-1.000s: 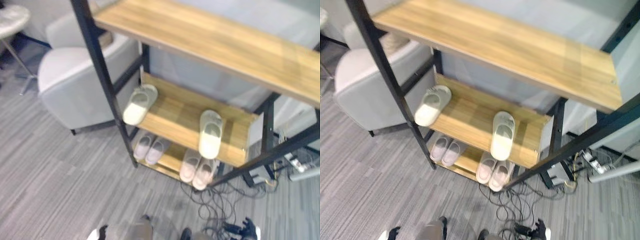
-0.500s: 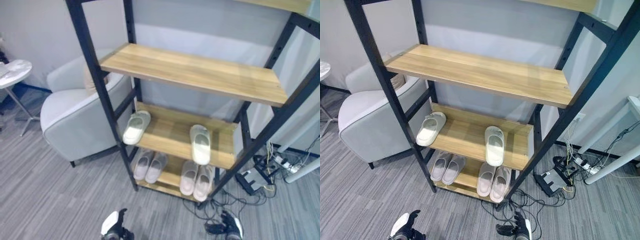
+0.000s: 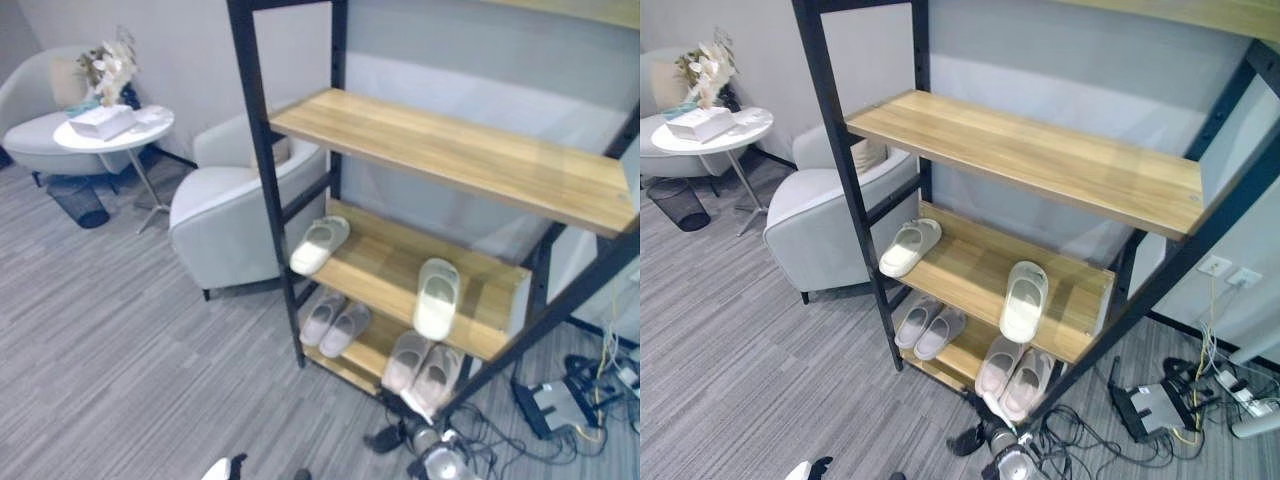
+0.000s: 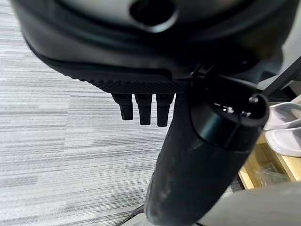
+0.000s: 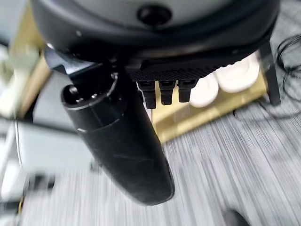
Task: Arrange the slippers neatly on the shoe rack.
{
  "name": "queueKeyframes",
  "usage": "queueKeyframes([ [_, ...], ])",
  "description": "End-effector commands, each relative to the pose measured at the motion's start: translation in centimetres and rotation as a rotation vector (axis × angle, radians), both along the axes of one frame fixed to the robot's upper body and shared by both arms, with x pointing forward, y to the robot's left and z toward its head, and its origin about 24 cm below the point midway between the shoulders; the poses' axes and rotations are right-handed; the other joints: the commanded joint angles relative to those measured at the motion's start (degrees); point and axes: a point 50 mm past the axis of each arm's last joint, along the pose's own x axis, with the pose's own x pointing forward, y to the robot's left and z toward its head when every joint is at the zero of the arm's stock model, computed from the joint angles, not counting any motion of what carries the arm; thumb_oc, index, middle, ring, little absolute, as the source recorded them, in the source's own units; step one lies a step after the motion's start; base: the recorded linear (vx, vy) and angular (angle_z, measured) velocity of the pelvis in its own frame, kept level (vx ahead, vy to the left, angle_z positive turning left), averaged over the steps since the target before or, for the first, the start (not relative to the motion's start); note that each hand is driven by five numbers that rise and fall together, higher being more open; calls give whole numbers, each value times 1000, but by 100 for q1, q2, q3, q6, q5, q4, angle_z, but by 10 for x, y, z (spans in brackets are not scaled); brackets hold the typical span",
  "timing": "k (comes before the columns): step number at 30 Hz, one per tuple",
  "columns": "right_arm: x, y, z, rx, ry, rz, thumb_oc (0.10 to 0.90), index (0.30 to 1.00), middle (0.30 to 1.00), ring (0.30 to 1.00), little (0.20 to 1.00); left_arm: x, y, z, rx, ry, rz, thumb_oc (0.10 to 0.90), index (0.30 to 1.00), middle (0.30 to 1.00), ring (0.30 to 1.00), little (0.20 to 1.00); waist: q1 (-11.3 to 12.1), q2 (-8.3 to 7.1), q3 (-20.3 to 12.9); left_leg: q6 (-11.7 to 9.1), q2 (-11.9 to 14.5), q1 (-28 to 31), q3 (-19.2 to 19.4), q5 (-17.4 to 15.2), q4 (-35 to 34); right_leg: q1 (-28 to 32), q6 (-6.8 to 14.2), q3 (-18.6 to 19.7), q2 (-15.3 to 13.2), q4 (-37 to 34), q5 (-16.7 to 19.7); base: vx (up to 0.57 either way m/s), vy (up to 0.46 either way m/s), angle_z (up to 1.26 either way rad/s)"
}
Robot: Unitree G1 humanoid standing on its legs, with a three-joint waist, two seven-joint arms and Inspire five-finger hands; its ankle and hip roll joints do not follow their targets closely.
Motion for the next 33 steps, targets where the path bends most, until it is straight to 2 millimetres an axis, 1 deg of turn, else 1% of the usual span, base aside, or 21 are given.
queueKeyframes([
  [1,16,-23,49,85,-131,138,800,900,900,900,900,29,3,5,-14,-65,-34,800,900,900,900,900,-135,-90,-76,-98,196,521,191,-553,82,-102,368,467,-139,631,-386,35,1,-68],
  [2,16,-26,73,68,-165,240,800,900,900,900,900,27,4,4,-38,-43,-47,800,900,900,900,900,-185,-100,-85,-102,206,542,194,-548,47,-108,389,492,-135,631,-390,10,12,-47],
  [3,16,-27,73,67,-164,240,800,900,900,900,900,27,3,4,-40,-42,-47,800,900,900,900,900,-185,-88,-84,-102,207,544,192,-549,46,-107,389,490,-134,632,-391,37,41,-33],
  [4,21,-24,93,59,-238,302,800,900,900,900,900,25,1,3,-63,-26,-66,800,900,900,900,900,-218,-69,-90,-91,216,578,192,-568,52,-96,401,508,-144,671,-402,40,48,-16],
  [5,24,-21,98,54,-273,313,800,900,900,900,900,22,0,2,-71,-17,-67,800,900,900,900,900,-208,-61,-91,-83,213,587,189,-576,63,-96,401,512,-149,689,-409,39,48,-18],
  [6,25,-21,98,54,-274,313,800,900,900,900,900,22,0,2,-71,-17,-66,800,900,900,900,900,-213,-62,-87,-82,213,589,190,-578,66,-96,402,514,-150,692,-411,36,55,-15],
  [7,34,-14,111,50,-368,321,800,900,900,900,900,20,-2,1,-86,-9,-66,800,900,900,900,900,-196,-56,-89,-63,207,603,180,-607,84,-93,403,521,-164,719,-424,41,59,-10],
  [9,46,-8,121,19,-476,306,800,900,900,900,900,17,-5,-1,-103,4,-54,800,900,900,900,900,-155,-72,-91,-36,194,628,177,-637,78,-70,414,518,-183,721,-422,47,64,-3],
  [10,46,-8,121,19,-476,307,800,900,900,900,900,17,-5,-1,-103,4,-54,800,900,900,900,900,-157,-73,-90,-36,194,629,177,-637,78,-68,415,518,-183,721,-422,49,64,1],
  [11,54,-5,131,-6,-566,292,800,900,900,900,900,13,-7,-2,-112,17,-38,800,900,900,900,900,-86,-92,-102,-10,186,621,154,-657,84,-61,425,506,-202,726,-415,47,62,2],
  [14,69,-5,142,-50,-667,228,800,900,900,900,900,6,-6,-5,-113,51,-19,800,900,900,900,900,21,-144,-97,30,145,561,73,-676,110,-53,439,494,-234,717,-390,43,76,5],
  [15,72,-7,141,-62,-680,205,800,900,900,900,900,4,-6,-6,-111,59,-14,800,900,900,900,900,40,-164,-98,42,128,535,44,-685,126,-56,437,485,-241,717,-394,36,72,13],
  [17,77,-11,148,-92,-736,161,800,900,900,900,900,0,-3,-7,-104,80,3,800,900,900,900,900,99,-214,-98,64,91,477,-38,-712,161,-56,435,465,-260,727,-408,41,65,21],
  [20,82,-16,150,-117,-758,120,800,900,900,900,900,-3,-1,-7,-99,89,16,800,900,900,900,900,162,-259,-103,87,60,452,-103,-737,176,-49,437,443,-275,744,-418,40,54,23],
  [21,89,-22,151,-164,-785,75,800,900,900,900,900,-5,1,-7,-96,95,18,800,900,900,900,900,233,-315,-90,117,8,402,-174,-774,225,-56,451,405,-301,785,-416,66,94,32],
  [24,96,-29,154,-203,-802,32,800,900,900,900,900,-5,5,-6,-87,92,30,800,900,900,900,900,335,-399,-49,152,-42,338,-258,-800,281,-81,475,382,-332,823,-392,42,68,10],
  [26,97,-35,156,-229,-800,24,800,900,900,900,900,-7,7,-5,-87,96,34,800,900,900,900,900,416,-460,-30,170,-75,285,-317,-819,312,-84,488,353,-346,834,-382,27,47,8],
  [27,97,-35,156,-229,-801,24,800,900,900,900,900,-7,7,-5,-88,96,34,800,900,900,900,900,414,-460,-31,171,-77,281,-319,-820,317,-86,489,351,-348,835,-382,36,67,14],
  [28,100,-46,155,-292,-796,-6,800,900,900,900,900,-10,8,-5,-88,101,43,800,900,900,900,900,478,-508,-16,190,-116,250,-358,-842,336,-88,513,320,-372,826,-343,34,59,15],
  [30,103,-50,154,-312,-791,-23,800,900,900,900,900,-11,9,-5,-87,104,42,800,900,900,900,900,509,-531,-17,199,-129,241,-377,-849,335,-84,522,309,-383,818,-327,30,48,17],
  [33,114,-67,152,-398,-778,-109,800,900,900,900,900,-13,9,-5,-93,105,48,800,900,900,900,900,626,-573,6,230,-197,181,-429,-870,349,-86,566,284,-424,788,-257,40,75,8],
])
